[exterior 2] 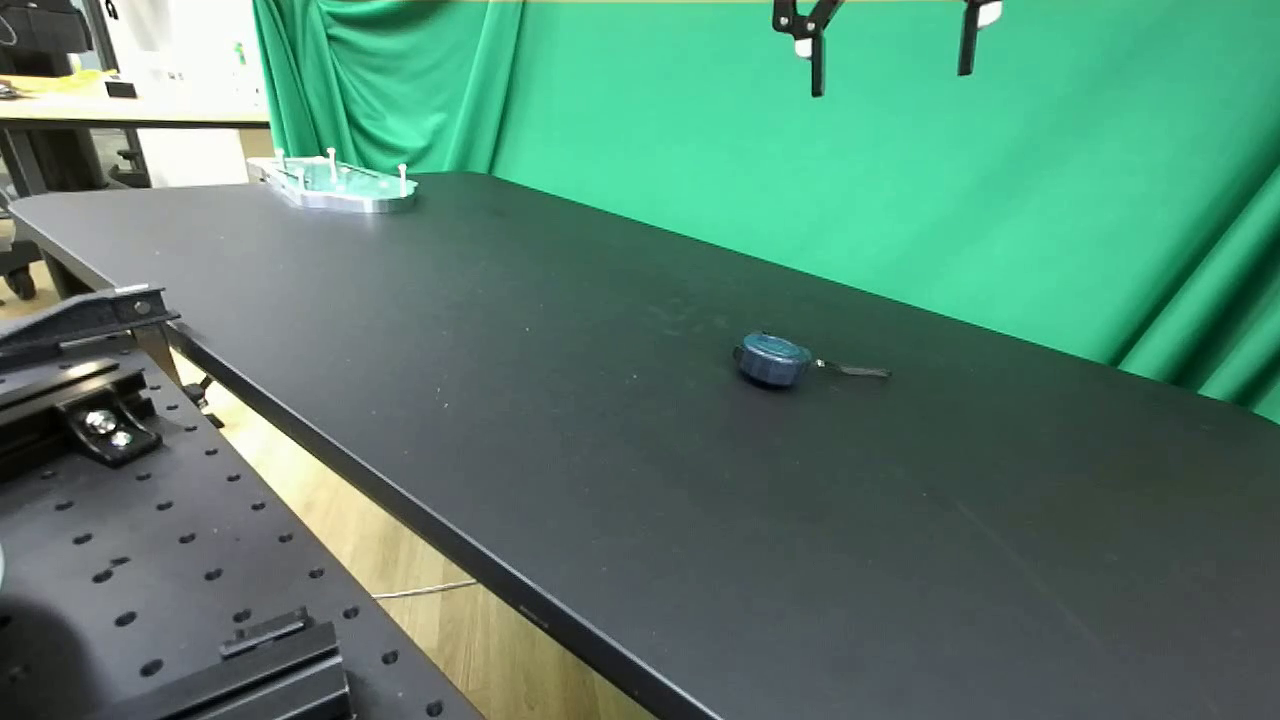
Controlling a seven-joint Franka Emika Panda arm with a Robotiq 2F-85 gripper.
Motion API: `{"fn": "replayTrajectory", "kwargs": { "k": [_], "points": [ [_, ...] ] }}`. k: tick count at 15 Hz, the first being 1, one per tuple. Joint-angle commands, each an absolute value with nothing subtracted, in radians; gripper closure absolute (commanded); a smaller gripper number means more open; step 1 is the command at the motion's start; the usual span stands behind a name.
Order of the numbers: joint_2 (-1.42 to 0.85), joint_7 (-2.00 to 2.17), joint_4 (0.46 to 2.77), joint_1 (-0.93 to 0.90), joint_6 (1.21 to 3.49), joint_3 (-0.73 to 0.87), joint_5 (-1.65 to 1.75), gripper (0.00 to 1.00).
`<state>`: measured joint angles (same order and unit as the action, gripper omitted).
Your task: Move the block to the left
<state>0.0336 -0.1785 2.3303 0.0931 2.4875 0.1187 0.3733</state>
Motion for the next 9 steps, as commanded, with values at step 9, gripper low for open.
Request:
{"fn": "replayTrajectory", "kwargs": {
  "k": [9],
  "points": [
    [-0.158,-0.122,2.27,0.086,2.64,0.108,0.337,0.0]
  ]
}}
